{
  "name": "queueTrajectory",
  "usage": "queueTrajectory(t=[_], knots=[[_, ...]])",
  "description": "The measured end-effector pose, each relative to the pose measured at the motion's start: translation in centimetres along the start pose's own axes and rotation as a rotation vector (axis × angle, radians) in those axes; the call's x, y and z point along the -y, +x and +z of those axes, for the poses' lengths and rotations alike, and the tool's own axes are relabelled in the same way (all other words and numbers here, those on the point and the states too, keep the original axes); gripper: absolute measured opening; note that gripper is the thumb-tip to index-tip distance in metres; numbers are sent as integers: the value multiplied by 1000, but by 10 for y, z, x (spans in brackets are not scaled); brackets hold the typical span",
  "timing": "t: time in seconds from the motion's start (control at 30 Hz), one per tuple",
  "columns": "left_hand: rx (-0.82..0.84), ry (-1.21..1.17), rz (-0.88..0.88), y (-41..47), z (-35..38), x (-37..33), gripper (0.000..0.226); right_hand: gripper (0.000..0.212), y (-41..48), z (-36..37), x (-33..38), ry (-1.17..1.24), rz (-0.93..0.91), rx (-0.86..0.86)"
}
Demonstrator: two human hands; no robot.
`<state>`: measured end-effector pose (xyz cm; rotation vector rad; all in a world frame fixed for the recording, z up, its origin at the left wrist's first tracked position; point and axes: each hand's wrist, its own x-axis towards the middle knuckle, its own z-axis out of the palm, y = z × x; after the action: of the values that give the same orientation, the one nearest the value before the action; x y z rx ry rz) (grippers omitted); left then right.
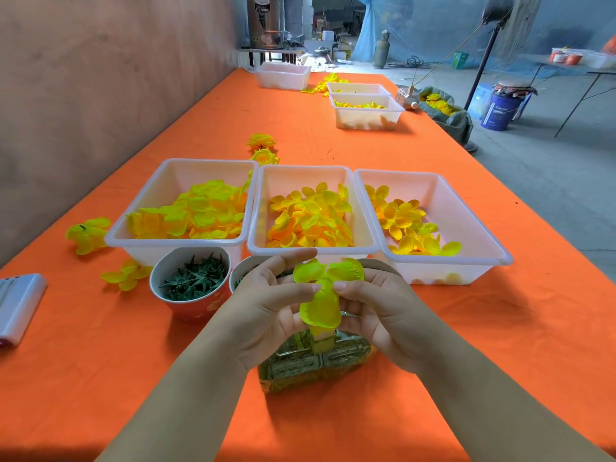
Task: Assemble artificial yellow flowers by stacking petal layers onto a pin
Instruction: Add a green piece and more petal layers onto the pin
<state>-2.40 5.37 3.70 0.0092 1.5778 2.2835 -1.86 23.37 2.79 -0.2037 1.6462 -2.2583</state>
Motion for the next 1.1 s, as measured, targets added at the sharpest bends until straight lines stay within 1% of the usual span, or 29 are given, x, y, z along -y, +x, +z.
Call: queueTrajectory(t=[0.1, 0.17, 0.3, 0.4, 0.47, 0.53, 0.6, 0.67, 0.73, 0.8, 0.93, 1.0, 1.1], knots=[[4, 45, 20, 3, 0, 0, 45, 18, 2, -1, 0, 3, 21, -4], [1, 63, 38, 5, -1, 1, 50, 17, 5, -1, 0, -6, 39, -24], [-12, 6, 28, 4, -4, 6, 63, 17, 8, -5, -3, -46, 74, -70], [5, -33, 13, 2, -6, 5, 61, 21, 7, -6, -2, -106, 88, -61], [11, -50, 3, 1, -5, 2, 56, 10, 8, -8, -1, -136, 92, -72], [-19, -47, 1, 2, -3, 0, 58, 10, 8, -7, 1, -148, 99, -86], [-62, -10, 6, 3, -2, 0, 61, 11, 9, -7, 2, -161, 100, -88], [-83, 35, 1, 4, -2, 1, 58, 12, 9, -7, 2, -178, 99, -90], [-95, 67, -13, 4, -3, 4, 54, 18, 8, -8, 0, -198, 111, -88], [-107, 117, -15, 3, -5, 6, 60, 19, 7, -9, -2, -231, 119, -99], [-185, 343, 86, 4, -6, 9, 62, 12, 4, -11, -5, -356, 108, -125], [-217, 410, 128, 5, -4, 11, 60, 13, 4, -12, -8, -401, 121, -133], [-226, 464, 138, 6, -4, 12, 56, 15, 4, -11, -8, -417, 138, -127]])
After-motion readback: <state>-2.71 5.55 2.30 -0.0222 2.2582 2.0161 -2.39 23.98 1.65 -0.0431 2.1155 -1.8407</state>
